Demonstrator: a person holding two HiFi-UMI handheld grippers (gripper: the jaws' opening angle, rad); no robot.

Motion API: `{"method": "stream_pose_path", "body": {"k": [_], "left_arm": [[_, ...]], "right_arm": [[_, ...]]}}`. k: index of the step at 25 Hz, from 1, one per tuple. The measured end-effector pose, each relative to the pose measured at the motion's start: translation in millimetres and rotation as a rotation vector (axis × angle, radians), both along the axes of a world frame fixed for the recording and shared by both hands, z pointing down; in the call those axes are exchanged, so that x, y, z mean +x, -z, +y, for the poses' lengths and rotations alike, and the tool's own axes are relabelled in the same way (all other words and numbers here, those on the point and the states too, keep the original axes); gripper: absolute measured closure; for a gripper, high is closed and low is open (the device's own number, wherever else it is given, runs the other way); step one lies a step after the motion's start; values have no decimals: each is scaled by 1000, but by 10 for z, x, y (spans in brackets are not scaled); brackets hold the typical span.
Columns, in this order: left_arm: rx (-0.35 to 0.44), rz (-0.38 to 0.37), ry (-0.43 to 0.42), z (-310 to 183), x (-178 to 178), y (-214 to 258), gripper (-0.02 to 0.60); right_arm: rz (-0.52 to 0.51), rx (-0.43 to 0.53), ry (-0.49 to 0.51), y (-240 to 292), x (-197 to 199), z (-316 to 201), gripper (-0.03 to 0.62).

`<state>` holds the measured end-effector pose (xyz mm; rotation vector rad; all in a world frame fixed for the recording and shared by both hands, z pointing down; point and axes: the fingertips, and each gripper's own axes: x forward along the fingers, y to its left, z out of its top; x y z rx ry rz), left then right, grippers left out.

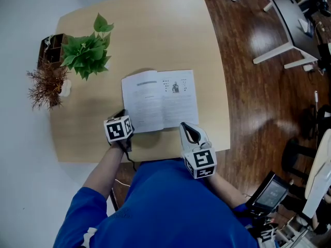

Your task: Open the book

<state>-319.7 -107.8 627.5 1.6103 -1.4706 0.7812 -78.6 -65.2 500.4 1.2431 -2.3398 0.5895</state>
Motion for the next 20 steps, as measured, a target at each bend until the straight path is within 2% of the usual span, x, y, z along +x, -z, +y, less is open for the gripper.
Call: {"method": "stream_pose_path", "body": {"k": [9, 20], "left_arm": [[-29, -46, -16, 31, -25, -110, 575], [-41, -54, -13, 60, -16, -155, 575]], "right_arm": [[7, -7, 2, -10, 31, -30, 591], [10, -7, 6, -16, 56, -38, 591]]}}
